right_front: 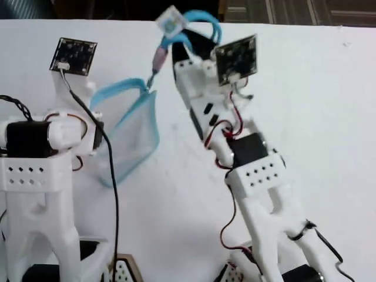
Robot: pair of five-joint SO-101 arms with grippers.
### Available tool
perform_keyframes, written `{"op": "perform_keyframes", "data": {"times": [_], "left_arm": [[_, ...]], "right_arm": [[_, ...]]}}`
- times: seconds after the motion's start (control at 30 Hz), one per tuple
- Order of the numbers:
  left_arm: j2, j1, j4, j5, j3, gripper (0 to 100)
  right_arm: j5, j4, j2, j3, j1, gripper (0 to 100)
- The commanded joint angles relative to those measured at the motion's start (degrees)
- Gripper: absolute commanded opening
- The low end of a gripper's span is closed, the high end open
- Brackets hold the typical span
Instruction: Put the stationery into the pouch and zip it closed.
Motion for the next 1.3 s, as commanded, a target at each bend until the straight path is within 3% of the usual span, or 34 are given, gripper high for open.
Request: {"op": "perform_keyframes", "data": {"times": [0.0, 0.33, 0.67, 0.77, 0.93, 1.1, 1.27], "left_arm": [[1.01, 0.22, -0.79, 0.26, 0.18, 2], [1.01, 0.22, -0.62, 0.26, 0.18, 2], [1.01, 0.22, -0.53, 0.26, 0.18, 2], [1.01, 0.22, -0.53, 0.26, 0.18, 2], [0.92, -0.13, -0.62, 0.44, -0.09, 2], [0.84, -4.44, 2.55, 0.53, -9.05, 3], [0.84, -11.38, 4.48, 8.62, -21.45, 23]], "right_arm": [[-0.79, 4.79, -2.15, -15.38, 0.04, 1.6], [-0.79, 16.04, 13.85, -51.08, -0.84, 1.6], [-0.79, 37.05, 31.08, -85.89, -13.93, 1.6], [-0.79, 41.01, 33.19, -89.76, -13.49, 1.6], [-0.70, 42.68, 33.98, -89.93, -6.90, 1.6], [-0.35, 49.36, 33.89, -89.93, -4.97, 1.6], [-0.35, 54.11, 34.15, -89.67, -4.62, 1.6]]}}
